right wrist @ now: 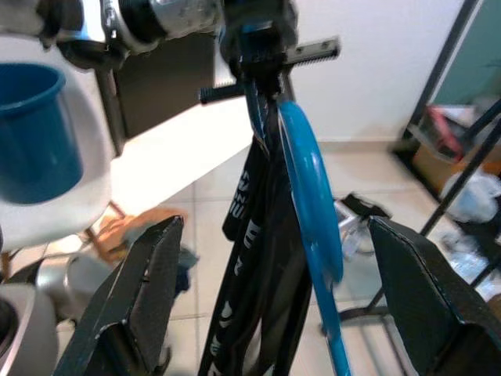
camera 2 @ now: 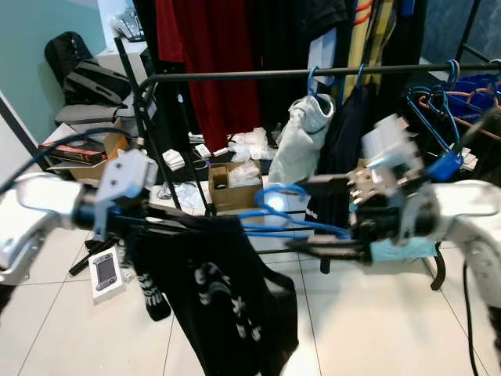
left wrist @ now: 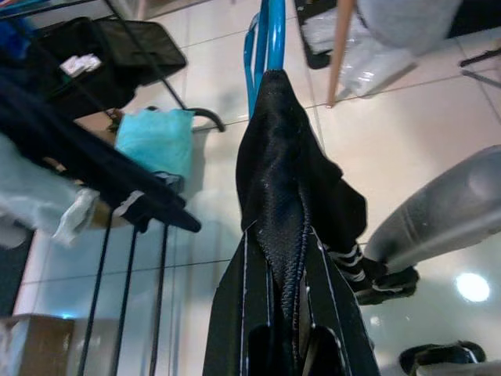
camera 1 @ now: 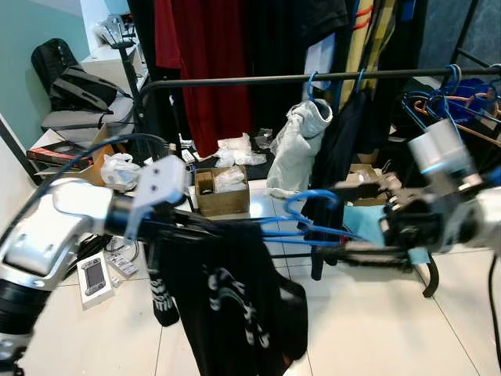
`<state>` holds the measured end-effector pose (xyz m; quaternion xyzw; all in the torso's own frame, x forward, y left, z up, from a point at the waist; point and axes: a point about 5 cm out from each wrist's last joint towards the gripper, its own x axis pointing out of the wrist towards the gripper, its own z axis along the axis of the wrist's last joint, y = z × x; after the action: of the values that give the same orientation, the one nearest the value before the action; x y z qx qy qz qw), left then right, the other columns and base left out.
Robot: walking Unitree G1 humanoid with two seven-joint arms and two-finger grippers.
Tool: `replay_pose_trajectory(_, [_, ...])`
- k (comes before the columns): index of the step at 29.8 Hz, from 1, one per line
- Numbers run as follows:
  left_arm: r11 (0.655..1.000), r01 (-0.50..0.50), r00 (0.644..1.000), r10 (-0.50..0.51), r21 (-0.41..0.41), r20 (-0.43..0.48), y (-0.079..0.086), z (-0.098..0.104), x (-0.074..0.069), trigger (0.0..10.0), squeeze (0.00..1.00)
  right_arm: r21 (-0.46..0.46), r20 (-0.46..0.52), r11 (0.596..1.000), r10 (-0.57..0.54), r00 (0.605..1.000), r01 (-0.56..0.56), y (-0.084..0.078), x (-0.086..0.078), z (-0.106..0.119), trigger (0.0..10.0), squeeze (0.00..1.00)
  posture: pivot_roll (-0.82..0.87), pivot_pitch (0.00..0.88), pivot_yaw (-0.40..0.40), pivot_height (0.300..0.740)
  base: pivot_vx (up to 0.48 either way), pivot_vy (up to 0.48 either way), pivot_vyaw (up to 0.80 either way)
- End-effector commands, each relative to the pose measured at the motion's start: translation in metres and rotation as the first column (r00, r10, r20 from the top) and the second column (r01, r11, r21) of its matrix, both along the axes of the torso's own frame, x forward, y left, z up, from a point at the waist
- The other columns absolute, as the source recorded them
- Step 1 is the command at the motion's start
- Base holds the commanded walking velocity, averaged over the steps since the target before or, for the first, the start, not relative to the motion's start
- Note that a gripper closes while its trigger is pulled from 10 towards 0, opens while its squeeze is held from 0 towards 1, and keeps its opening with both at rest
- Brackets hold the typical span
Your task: Hang hanger
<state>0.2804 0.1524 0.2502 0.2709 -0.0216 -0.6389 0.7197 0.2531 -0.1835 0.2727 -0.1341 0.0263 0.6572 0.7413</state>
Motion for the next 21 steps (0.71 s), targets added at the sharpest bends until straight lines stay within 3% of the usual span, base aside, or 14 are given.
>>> replay_pose_trajectory(1, [1.000, 0.017, 1.000, -0.017, -0.015, 0.015, -0.004, 0.006, -0.002, 10.0, 0.00, -0.030, 0.015, 0.999, 0.013, 1.000, -0.013, 0.005, 0.001, -0.001, 10.0, 0.00, -0.11, 0.000, 0.040, 0.740, 0.000, 0.000, 0.00])
replay_pose_trajectory(4, [0.999, 0.028, 0.999, -0.028, -0.017, 0.017, -0.005, 0.008, -0.003, 10.0, 0.00, -0.044, 0.011, 0.999, 0.008, 1.000, -0.008, 0.006, 0.002, -0.003, 10.0, 0.00, -0.10, 0.000, 0.040, 0.740, 0.000, 0.000, 0.00])
replay_pose_trajectory(5, [0.999, 0.037, 0.999, -0.036, -0.016, 0.020, -0.005, 0.009, -0.005, 10.0, 0.00, -0.063, 0.011, 0.998, -0.002, 1.000, 0.003, 0.006, 0.004, -0.005, 9.0, 0.00, -0.10, 0.000, 0.040, 0.740, 0.000, 0.000, 0.00])
replay_pose_trajectory(6, [0.999, 0.044, 0.999, -0.044, -0.013, 0.022, -0.005, 0.011, -0.006, 10.0, 0.00, -0.086, 0.012, 0.996, -0.008, 1.000, 0.009, 0.006, 0.006, -0.007, 0.0, 0.00, -0.10, 0.000, 0.040, 0.740, 0.000, 0.000, 0.00])
replay_pose_trajectory(12, [0.998, 0.061, 0.998, -0.061, -0.008, 0.031, -0.008, 0.015, -0.008, 10.0, 0.00, -0.172, 0.025, 0.985, -0.027, 0.999, 0.031, 0.003, 0.010, -0.014, 0.0, 0.00, -0.11, 0.000, 0.042, 0.740, 0.000, 0.000, 0.00])
replay_pose_trajectory(21, [0.996, 0.087, 0.995, -0.086, -0.029, 0.042, -0.012, 0.021, -0.013, 10.0, 0.00, -0.187, 0.045, 0.981, -0.047, 0.998, 0.054, 0.002, 0.013, -0.016, 0.0, 0.00, -0.11, 0.000, 0.043, 0.740, 0.000, 0.000, 0.00])
